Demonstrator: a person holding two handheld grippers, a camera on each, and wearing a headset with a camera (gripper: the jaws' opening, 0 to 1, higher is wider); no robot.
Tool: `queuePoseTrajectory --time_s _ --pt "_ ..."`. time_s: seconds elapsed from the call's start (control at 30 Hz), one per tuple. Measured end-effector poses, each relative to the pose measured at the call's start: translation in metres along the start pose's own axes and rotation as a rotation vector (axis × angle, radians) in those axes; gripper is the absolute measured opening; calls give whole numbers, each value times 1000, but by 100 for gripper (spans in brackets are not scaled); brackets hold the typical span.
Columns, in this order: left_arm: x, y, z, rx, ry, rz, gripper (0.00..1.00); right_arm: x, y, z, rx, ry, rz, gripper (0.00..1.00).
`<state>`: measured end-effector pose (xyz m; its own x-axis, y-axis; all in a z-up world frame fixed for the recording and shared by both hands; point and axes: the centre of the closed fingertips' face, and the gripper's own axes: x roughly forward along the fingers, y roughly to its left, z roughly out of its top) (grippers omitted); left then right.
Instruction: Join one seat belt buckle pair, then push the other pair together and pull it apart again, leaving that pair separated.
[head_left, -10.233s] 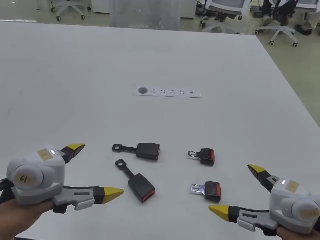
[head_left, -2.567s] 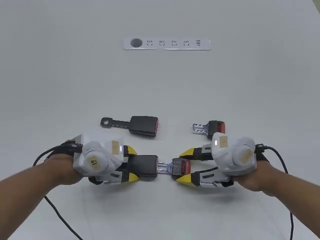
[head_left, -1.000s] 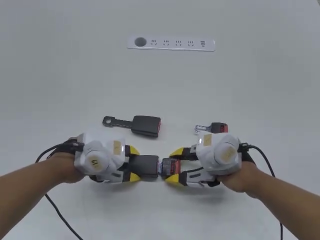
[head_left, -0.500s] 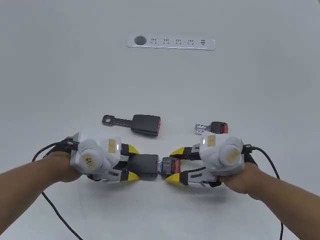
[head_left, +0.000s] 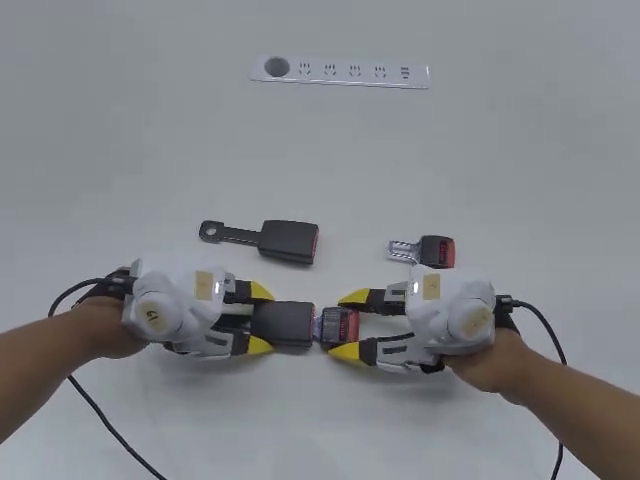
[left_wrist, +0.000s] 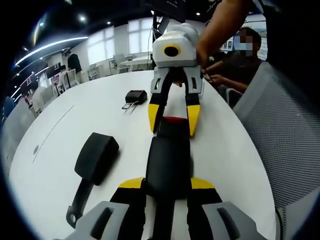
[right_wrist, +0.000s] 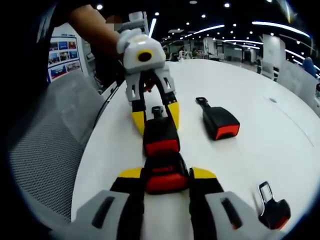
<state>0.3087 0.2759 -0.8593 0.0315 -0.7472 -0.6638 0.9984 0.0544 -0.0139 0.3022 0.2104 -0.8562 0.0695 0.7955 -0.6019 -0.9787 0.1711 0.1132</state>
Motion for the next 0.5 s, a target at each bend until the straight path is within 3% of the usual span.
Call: queuePoseTrajectory --time_s 0.5 --pt "1 0 2 24 -15 -13 32 -1 -1 0 35 -17 6 33"
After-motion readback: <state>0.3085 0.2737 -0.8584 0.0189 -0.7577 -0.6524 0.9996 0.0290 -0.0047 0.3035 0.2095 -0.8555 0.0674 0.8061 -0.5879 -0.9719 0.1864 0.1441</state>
